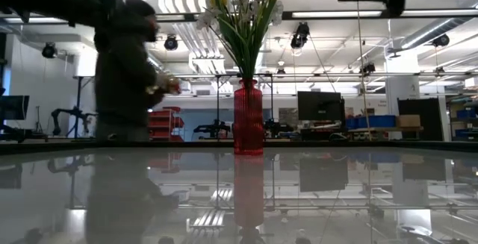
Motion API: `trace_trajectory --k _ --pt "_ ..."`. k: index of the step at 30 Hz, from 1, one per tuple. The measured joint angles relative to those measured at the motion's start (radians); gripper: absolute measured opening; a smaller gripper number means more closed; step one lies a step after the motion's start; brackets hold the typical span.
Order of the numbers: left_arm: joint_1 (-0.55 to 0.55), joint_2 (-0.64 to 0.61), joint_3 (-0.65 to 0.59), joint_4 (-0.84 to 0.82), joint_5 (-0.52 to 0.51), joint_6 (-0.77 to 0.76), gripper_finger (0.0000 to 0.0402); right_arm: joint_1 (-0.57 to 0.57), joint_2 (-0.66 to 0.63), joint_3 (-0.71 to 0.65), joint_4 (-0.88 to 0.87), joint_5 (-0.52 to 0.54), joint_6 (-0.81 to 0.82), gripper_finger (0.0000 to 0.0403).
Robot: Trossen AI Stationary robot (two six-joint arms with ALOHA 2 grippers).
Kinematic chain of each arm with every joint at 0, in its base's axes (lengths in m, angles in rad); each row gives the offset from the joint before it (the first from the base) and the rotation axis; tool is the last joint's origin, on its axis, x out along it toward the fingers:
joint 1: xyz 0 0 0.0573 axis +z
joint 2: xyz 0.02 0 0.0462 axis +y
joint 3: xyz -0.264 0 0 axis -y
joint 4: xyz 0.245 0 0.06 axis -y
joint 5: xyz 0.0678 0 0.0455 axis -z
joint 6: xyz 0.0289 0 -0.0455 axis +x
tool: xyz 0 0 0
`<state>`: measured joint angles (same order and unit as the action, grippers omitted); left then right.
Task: Sort flowers into vase by color
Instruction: Return to Home Position
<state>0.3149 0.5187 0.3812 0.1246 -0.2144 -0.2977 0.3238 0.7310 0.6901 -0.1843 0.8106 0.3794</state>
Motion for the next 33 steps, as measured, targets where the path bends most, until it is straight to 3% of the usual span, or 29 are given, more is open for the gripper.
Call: trace_trajectory --k 5,9,12,16,18,23,30,33 --pt "-0.008 -0.061 -0.108 0.091 0.003 0.049 0.0000 -0.049 0.006 -0.163 0.406 -0.431 -0.248 0.0013" --pt "-0.011 -0.121 -0.169 0.137 0.098 0.055 0.0000 -0.102 0.028 -0.283 0.649 -0.688 -0.184 0.0013" --pt "-0.011 -0.154 -0.197 0.137 0.128 0.067 0.0000 -0.117 0.029 -0.331 0.668 -0.677 -0.164 0.0013" --pt "-0.011 -0.209 -0.239 0.135 0.128 0.085 0.0000 -0.189 0.014 -0.384 0.745 -0.510 -0.106 0.0013" --pt "-0.012 -0.245 -0.261 0.135 0.130 0.091 0.0000 -0.253 -0.008 -0.399 0.729 -0.556 -0.083 0.0013" --pt "-0.012 -0.347 -0.306 0.089 0.168 0.087 0.0000 -0.419 -0.067 -0.394 0.593 -0.822 -0.132 0.0013" --pt "-0.015 -0.493 -0.306 -0.101 0.177 0.073 0.0000 -0.549 -0.236 -0.373 0.419 -0.834 -0.267 0.0013" --pt "-0.030 -0.520 -0.330 -0.083 0.199 0.072 0.0000 -0.559 -0.300 -0.397 0.375 -0.834 -0.287 0.0013"
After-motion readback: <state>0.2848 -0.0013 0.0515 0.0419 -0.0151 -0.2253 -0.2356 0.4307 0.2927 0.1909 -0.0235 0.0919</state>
